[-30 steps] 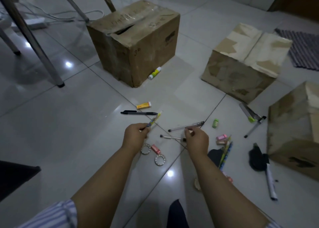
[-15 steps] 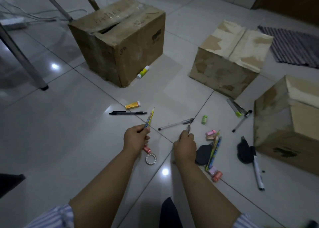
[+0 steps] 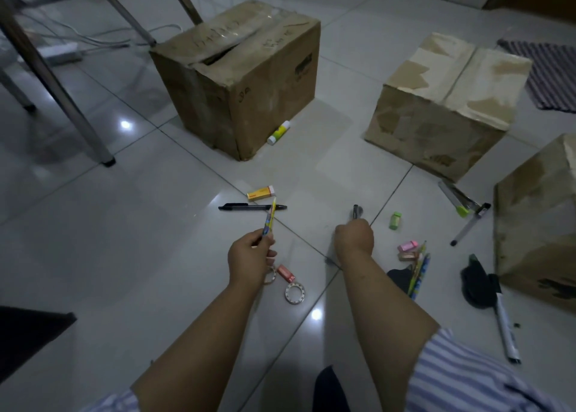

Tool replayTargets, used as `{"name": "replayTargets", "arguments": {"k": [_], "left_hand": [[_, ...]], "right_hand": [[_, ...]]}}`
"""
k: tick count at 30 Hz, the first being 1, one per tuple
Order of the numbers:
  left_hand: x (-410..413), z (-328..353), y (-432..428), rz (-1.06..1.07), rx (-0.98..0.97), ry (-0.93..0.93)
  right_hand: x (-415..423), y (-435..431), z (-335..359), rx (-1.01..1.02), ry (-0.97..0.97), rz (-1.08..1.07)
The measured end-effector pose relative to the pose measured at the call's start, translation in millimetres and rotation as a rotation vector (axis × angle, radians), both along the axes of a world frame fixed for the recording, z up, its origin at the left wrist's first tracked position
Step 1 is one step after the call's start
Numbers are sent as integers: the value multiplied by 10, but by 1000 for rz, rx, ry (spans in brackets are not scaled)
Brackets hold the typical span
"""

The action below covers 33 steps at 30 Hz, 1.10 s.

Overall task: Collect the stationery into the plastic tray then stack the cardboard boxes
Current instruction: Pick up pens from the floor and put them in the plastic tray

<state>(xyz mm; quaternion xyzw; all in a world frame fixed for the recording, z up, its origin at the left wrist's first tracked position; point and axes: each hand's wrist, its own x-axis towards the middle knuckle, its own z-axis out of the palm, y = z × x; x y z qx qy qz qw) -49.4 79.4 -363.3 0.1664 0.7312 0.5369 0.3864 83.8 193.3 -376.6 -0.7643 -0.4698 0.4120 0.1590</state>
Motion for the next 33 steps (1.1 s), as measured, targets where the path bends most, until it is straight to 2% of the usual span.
{"name": "replayTargets", "arguments": {"k": [4, 8, 10, 12, 16, 25, 30, 33], "left_hand": [[48, 89, 13, 27, 57, -356], [107, 121, 52, 34, 53, -516], [141, 136, 65, -5, 59, -555], [176, 157, 77, -35, 57, -581], [226, 173, 77, -54, 43, -595], [124, 258, -12, 10, 77, -642], [-77, 200, -114, 140, 51, -577], [-232, 118, -167, 194, 48, -548]], "right_hand": [[-77, -176, 35, -1, 9, 158], [-227, -445, 172, 32, 302, 187], [-260, -545, 213, 35, 390, 194], [-278, -611, 255, 19, 432, 205], [-330, -668, 327, 6, 358, 250], [-466, -841, 316, 238, 268, 369], [-725, -775, 272, 186, 116, 674], [-848, -668, 279, 139, 187, 654]]}}
